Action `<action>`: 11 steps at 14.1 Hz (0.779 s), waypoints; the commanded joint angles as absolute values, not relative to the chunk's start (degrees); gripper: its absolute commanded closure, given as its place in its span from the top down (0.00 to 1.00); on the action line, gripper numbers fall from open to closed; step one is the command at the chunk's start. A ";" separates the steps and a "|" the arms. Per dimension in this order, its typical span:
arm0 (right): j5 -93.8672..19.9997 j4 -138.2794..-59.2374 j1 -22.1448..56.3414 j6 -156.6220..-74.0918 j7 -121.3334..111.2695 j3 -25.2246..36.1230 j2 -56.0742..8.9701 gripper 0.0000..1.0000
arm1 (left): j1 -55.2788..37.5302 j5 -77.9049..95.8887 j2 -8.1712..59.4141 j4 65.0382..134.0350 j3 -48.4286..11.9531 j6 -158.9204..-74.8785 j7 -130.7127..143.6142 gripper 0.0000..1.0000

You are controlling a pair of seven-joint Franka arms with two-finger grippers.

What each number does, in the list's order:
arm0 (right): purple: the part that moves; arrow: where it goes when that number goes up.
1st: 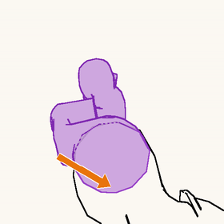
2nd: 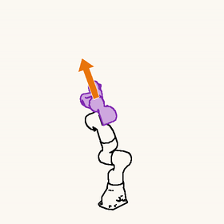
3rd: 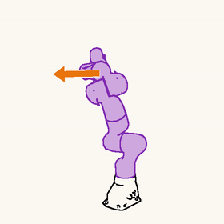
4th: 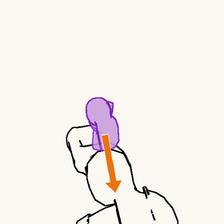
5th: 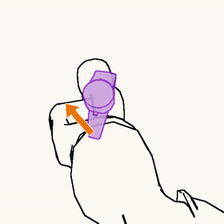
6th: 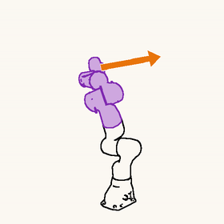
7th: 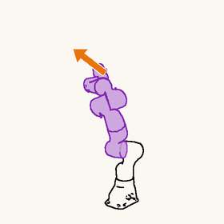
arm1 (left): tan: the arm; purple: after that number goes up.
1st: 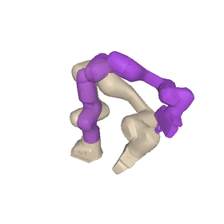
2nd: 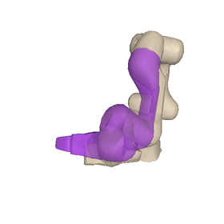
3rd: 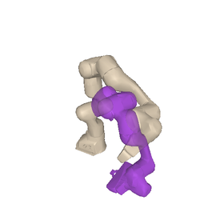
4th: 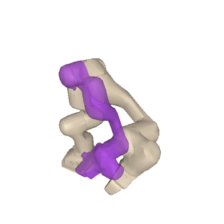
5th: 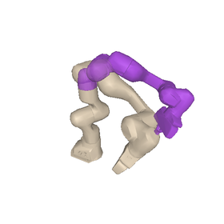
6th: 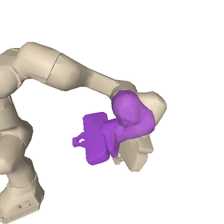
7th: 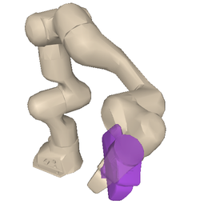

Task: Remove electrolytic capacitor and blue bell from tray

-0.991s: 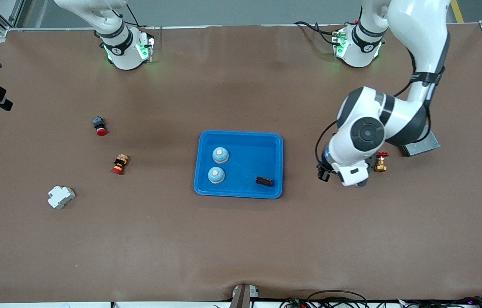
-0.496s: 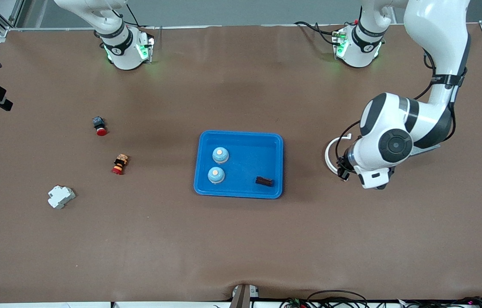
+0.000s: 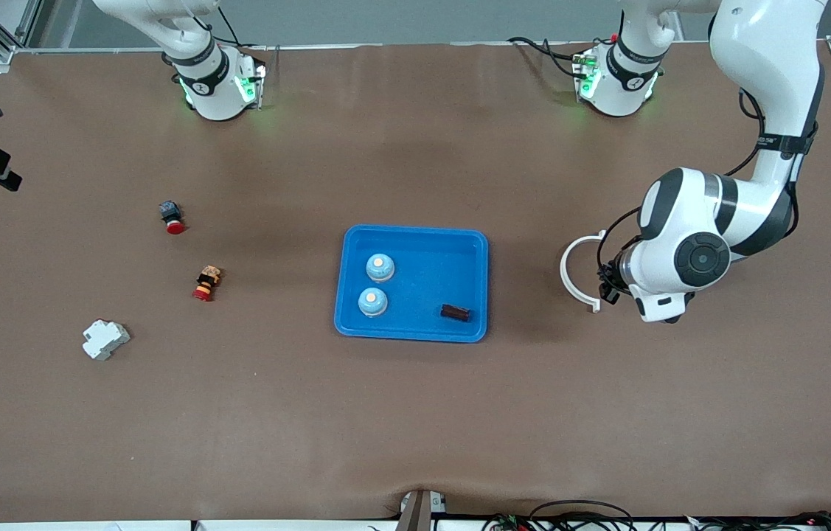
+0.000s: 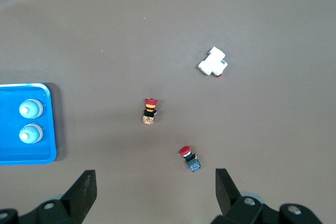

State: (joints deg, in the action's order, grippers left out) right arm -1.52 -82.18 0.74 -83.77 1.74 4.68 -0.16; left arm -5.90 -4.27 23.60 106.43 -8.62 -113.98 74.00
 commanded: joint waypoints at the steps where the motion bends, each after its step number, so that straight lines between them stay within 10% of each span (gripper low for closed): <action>1: -2.29 -81.65 0.18 -83.50 2.02 4.48 0.09 1.00 | -3.79 -8.08 22.32 112.49 -8.88 -119.60 73.04 0.00; 7: -2.29 -81.74 0.26 -83.50 2.02 4.48 0.09 1.00 | -1.59 -8.17 26.98 112.41 -8.88 -122.78 73.21 0.03; 11: -2.29 -81.74 0.26 -83.50 2.02 4.48 0.09 1.00 | -1.58 -8.17 27.33 112.06 -8.88 -122.87 73.13 1.00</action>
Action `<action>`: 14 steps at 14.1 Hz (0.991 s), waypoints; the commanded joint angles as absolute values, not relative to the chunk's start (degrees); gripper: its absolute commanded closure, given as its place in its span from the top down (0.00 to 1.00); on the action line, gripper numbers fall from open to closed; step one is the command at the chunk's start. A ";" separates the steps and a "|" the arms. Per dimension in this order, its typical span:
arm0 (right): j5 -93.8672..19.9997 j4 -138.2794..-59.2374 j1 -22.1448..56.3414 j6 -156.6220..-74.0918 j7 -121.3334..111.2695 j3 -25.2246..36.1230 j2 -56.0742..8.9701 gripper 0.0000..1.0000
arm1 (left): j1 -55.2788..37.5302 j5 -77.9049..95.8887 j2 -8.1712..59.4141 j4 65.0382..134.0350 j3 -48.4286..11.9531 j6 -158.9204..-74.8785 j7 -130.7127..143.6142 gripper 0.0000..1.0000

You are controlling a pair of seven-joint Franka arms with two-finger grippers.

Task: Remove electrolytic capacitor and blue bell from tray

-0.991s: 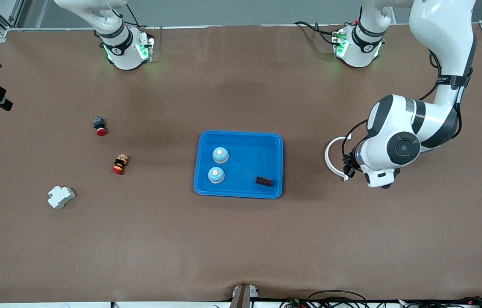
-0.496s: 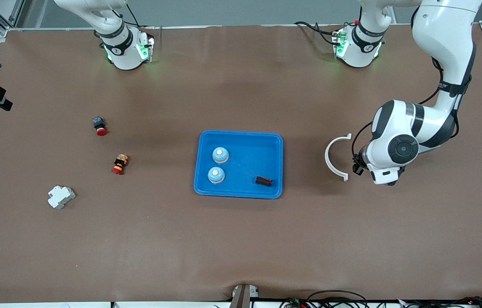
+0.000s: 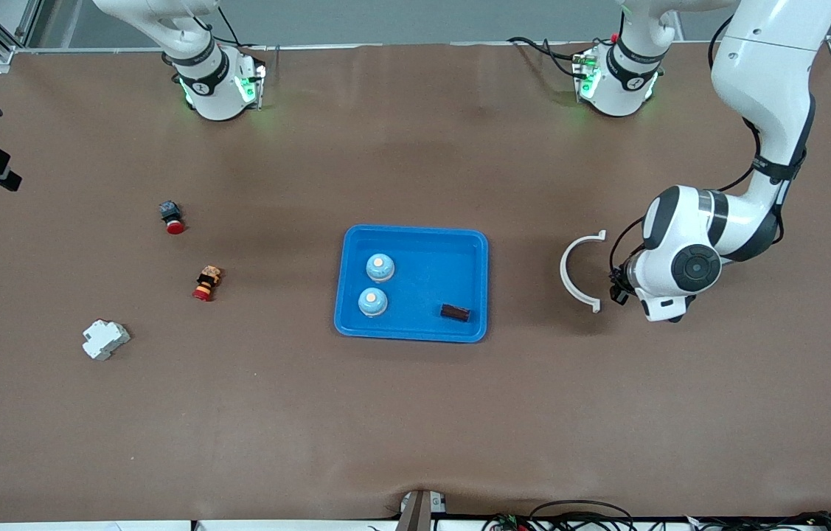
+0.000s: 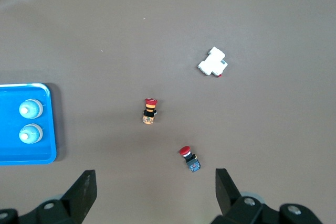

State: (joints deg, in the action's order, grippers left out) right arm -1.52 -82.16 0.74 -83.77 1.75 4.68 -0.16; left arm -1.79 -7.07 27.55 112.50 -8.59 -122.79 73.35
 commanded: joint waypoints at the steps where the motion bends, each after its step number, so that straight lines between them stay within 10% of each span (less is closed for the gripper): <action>1: -2.29 -81.74 0.26 -83.50 2.02 4.48 0.09 1.00 | -1.50 -8.09 27.16 111.89 -8.96 -122.78 73.21 1.00; 14: -2.11 -81.65 0.26 -83.41 2.02 4.48 0.09 1.00 | -4.39 -3.01 27.07 98.09 -11.78 -112.68 75.75 1.00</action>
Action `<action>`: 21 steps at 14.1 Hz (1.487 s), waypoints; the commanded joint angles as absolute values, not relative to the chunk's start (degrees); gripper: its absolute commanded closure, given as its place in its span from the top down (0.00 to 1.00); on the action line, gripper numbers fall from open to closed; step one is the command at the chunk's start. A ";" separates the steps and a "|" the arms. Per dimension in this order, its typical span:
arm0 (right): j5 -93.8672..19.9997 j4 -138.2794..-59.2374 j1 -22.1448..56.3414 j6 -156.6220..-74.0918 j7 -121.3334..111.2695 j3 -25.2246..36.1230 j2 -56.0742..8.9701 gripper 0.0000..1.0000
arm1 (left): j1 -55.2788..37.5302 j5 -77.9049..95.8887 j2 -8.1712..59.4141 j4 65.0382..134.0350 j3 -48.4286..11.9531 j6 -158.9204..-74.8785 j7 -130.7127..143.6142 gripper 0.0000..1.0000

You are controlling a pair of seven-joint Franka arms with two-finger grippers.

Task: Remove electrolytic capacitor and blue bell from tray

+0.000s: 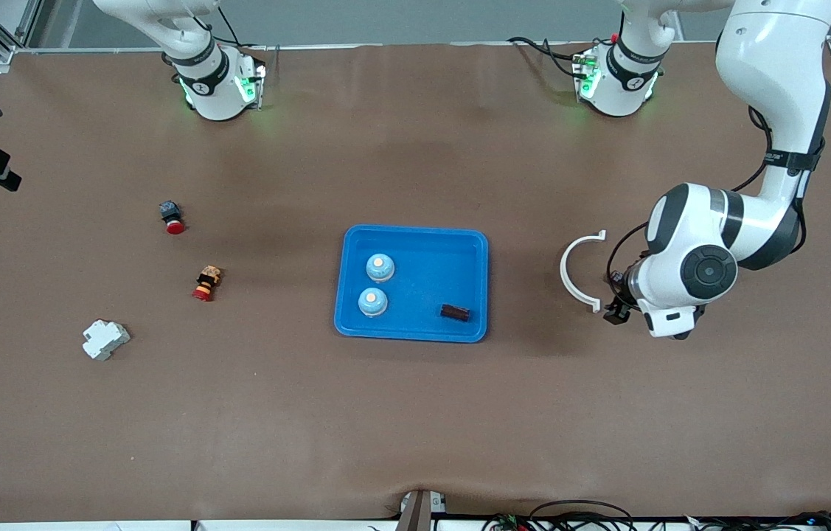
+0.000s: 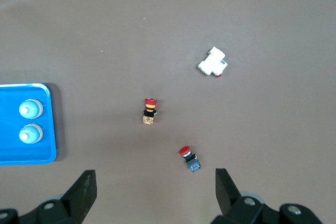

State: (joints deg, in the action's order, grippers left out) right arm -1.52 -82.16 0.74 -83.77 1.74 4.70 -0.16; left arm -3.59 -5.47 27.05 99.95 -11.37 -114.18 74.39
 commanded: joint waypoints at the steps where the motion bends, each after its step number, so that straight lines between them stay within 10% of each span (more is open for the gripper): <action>1: -1.94 -81.74 0.26 -83.32 1.93 4.40 0.09 1.00 | -5.18 -1.51 27.16 97.13 -11.78 -112.76 77.85 1.00; 14: -1.58 -81.65 -0.53 -82.88 1.05 5.45 0.35 1.00 | -18.27 -0.88 39.37 84.12 -11.69 -119.35 103.87 0.99; 21: 0.70 -81.65 -0.97 -83.76 1.05 5.71 0.18 1.00 | -25.48 -0.88 42.88 83.58 -11.60 -129.98 108.36 0.67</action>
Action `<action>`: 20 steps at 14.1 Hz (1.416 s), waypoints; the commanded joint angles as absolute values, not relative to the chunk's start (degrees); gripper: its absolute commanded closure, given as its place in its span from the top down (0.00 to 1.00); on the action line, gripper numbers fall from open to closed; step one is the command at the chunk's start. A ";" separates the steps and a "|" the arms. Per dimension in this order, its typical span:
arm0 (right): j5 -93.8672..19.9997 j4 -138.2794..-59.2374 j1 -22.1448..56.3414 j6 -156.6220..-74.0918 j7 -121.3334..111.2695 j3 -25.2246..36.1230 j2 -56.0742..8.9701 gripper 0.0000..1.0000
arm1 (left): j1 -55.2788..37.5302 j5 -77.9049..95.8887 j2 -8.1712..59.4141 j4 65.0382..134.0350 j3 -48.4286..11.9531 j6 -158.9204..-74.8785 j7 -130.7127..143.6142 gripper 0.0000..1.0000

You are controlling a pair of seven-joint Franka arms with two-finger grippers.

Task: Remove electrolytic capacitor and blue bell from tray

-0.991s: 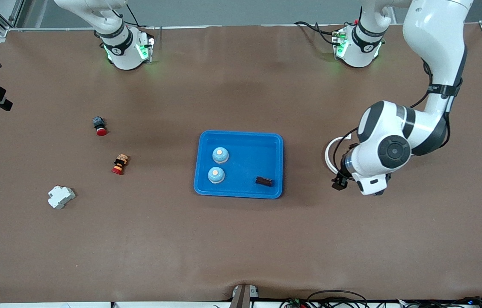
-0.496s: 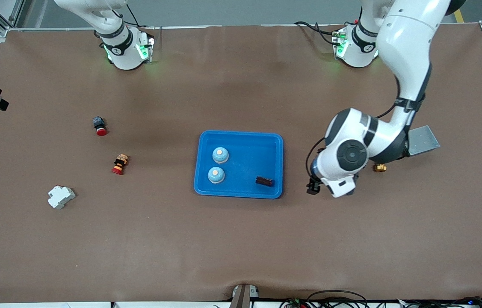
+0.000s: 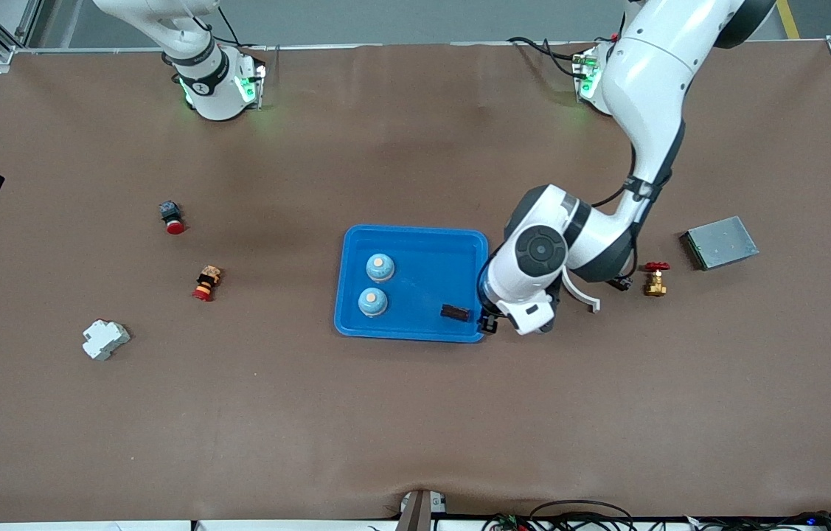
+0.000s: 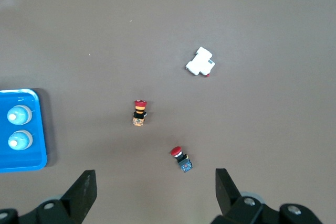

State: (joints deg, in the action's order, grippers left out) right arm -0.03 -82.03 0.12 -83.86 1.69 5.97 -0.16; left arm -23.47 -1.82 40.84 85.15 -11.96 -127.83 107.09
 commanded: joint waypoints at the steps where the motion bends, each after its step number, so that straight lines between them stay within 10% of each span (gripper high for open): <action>1: 0.70 -81.65 -1.14 -83.67 1.05 5.71 0.18 1.00 | -26.27 -0.79 43.85 83.58 -11.43 -131.99 110.81 0.67; 20: -0.53 -81.74 -1.32 -83.41 1.76 5.10 0.09 1.00 | -27.95 -1.49 49.22 83.23 -10.81 -136.85 113.55 0.48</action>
State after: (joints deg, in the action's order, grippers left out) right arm -0.03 -82.02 -1.35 -83.65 1.66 5.73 -0.16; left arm -27.15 -1.82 48.11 84.51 -11.56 -136.12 112.98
